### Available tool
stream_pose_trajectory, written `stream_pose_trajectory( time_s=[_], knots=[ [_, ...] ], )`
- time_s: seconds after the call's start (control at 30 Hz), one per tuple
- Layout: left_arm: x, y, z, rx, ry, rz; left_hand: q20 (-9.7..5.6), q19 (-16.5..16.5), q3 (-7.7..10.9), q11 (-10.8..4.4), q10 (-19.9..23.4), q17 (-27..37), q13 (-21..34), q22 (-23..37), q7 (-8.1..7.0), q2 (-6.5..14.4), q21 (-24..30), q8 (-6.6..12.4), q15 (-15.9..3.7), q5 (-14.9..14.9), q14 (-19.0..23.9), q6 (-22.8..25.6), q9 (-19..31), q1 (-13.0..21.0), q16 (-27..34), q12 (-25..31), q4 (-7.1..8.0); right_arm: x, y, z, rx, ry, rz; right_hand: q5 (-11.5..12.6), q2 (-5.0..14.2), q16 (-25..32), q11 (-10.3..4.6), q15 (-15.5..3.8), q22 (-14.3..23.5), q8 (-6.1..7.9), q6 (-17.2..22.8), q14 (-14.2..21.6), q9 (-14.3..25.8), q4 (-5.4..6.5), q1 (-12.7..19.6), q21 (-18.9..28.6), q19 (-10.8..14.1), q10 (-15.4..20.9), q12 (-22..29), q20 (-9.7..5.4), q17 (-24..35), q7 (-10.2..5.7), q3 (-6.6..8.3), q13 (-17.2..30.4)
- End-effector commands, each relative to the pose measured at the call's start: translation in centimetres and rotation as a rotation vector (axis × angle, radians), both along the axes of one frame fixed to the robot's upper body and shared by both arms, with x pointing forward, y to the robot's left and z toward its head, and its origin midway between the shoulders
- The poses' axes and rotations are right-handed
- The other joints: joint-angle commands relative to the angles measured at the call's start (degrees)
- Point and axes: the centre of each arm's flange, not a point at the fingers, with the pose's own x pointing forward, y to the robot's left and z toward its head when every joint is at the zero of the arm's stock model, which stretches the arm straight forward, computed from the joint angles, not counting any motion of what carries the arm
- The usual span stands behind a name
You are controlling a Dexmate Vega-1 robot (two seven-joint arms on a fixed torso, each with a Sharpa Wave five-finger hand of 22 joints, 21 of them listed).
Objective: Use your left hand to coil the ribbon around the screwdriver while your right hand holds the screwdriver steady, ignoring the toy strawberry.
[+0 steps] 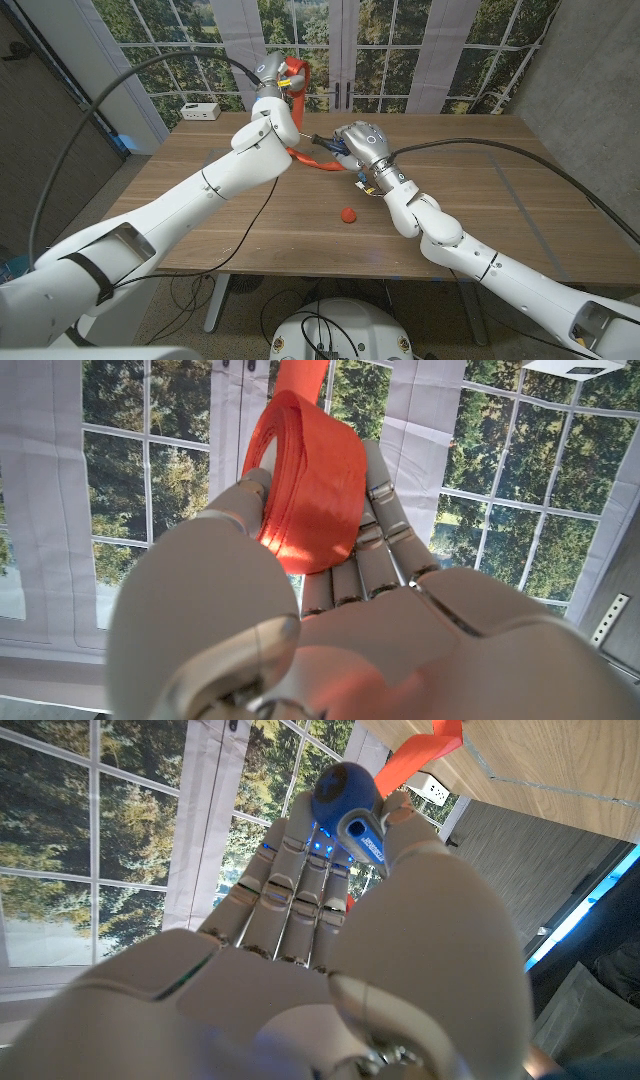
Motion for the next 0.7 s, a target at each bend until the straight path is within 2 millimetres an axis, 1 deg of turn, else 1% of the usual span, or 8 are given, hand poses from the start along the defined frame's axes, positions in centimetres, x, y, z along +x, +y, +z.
stream_pose_trajectory(
  time_s=[0.03, 0.07, 0.1, 0.13, 0.3, 0.43, 0.57, 0.7],
  knots=[
    [-0.3, -0.8, 0.0, 0.015, 0.048, -0.104, 0.09, -0.59, 2.01, -13.64, 13.73, 0.32, 9.09, -0.13, -7.14, 5.25, 0.6, -0.24, -13.47, 0.38, 10.8, 10.86, 0.22, 4.76, -0.14, 5.9, 2.09, 1.0, 1.9, 2.0, -0.024, -0.021, 0.018, 0.14, 7.69, -0.17, -4.43, -8.01, 0.15, 0.95, 6.14, 3.51, 0.8, 0.23, 7.14, 0.34, -0.09, 4.78, 0.06, -0.09, 0.14, -6.17, -0.02, 3.26],
    [-0.5, -0.8, 0.1, 0.014, 0.046, -0.11, 0.11, -0.68, 2.02, -13.23, 13.71, 0.28, 9.15, -0.2, -7.21, 5.27, 0.7, -0.3, -13.41, 0.38, 10.8, 10.86, 0.21, 4.75, -0.21, 5.95, 2.11, 1.2, 1.9, 2.1, -0.021, -0.025, 0.016, 0.15, 7.68, -0.21, -4.44, -8.04, 0.15, 0.97, 6.18, 3.48, 0.8, 0.2, 7.17, 0.36, -0.11, 4.82, 0.08, -0.1, 0.14, -6.19, -0.01, 3.29],
    [-0.8, -0.8, 0.1, 0.009, 0.049, -0.114, 0.08, -0.69, 2.01, -14.14, 13.63, 0.25, 9.1, -0.31, -7.03, 5.29, 0.91, -0.38, -13.48, 0.38, 10.83, 10.88, 0.23, 4.76, -0.3, 5.9, 2.1, 1.5, 1.9, 2.2, -0.019, -0.019, 0.019, 0.15, 7.7, -0.21, -4.42, -8.02, 0.15, 0.99, 6.23, 3.52, 0.8, 0.23, 7.15, 0.39, -0.11, 4.85, 0.1, -0.07, 0.17, -6.17, -0.03, 3.32],
    [-1.2, -0.8, 0.2, 0.019, 0.041, -0.12, 0.06, -0.7, 2.01, -14.1, 13.65, 0.28, 9.07, -0.38, -7.15, 5.26, 1.02, -0.39, -13.44, 0.39, 10.84, 10.94, 0.26, 4.8, -0.31, 5.91, 2.05, 1.7, 1.8, 2.3, -0.017, -0.013, 0.016, 0.15, 7.7, -0.22, -4.48, -8.01, 0.14, 0.99, 6.23, 3.53, 0.8, 0.24, 7.14, 0.42, -0.11, 4.8, 0.09, -0.09, 0.19, -6.15, -0.04, 3.35],
    [-2.8, -1.1, 0.0, 0.048, 0.013, -0.117, 0.08, -0.94, 1.99, -12.99, 13.54, 0.46, 9.07, -0.78, -7.04, 5.27, 1.63, -0.52, -13.34, 0.39, 10.86, 11.04, 0.52, 4.79, -0.43, 5.96, 2.05, 3.0, 1.8, 2.8, -0.011, 0.001, -0.01, 0.18, 7.7, -0.36, -4.54, -8.06, 0.12, 1.02, 6.28, 3.62, 0.79, 0.23, 7.18, 0.57, -0.14, 4.93, 0.06, -0.07, 0.24, -6.17, -0.06, 3.32],
    [-3.8, -1.2, -0.3, 0.067, 0.0, -0.111, 0.07, -1.05, 1.96, -13.6, 13.74, 0.49, 8.84, -1.06, -6.98, 5.23, 2.05, -0.62, -13.39, 0.4, 11.0, 11.21, 0.6, 4.82, -0.5, 5.93, 1.98, 4.0, 1.8, 3.1, -0.011, 0.025, -0.025, 0.19, 7.73, -0.45, -4.37, -8.02, 0.1, 1.02, 6.24, 3.69, 0.78, 0.28, 7.15, 0.68, -0.25, 4.85, -0.05, -0.12, 0.32, -6.19, -0.11, 3.3],
    [-4.4, -1.1, -0.7, 0.085, -0.003, -0.114, 0.13, -1.21, 1.99, -14.0, 13.81, 0.44, 8.92, -1.44, -6.96, 5.21, 2.61, -0.85, -13.32, 0.42, 11.07, 11.25, 0.7, 4.86, -0.71, 6.07, 1.91, 4.6, 1.8, 3.2, 0.008, 0.034, -0.032, 0.2, 7.71, -0.54, -4.26, -8.05, 0.09, 1.04, 6.27, 3.69, 0.77, 0.25, 7.2, 0.82, -0.28, 4.94, -0.09, -0.13, 0.43, -6.17, -0.15, 3.27],
    [-4.5, -0.7, -0.9, 0.079, 0.018, -0.126, 0.11, -1.27, 1.99, -13.54, 13.81, 0.55, 8.84, -1.68, -7.09, 5.23, 2.95, -0.94, -13.41, 0.43, 11.09, 11.23, 0.85, 4.88, -0.76, 6.06, 1.88, 5.1, 1.7, 3.4, 0.019, 0.046, -0.053, 0.21, 7.74, -0.63, -4.41, -8.03, 0.08, 1.06, 6.3, 3.68, 0.76, 0.28, 7.19, 0.93, -0.29, 4.9, -0.11, -0.14, 0.5, -6.25, -0.18, 3.34]
  ],
)
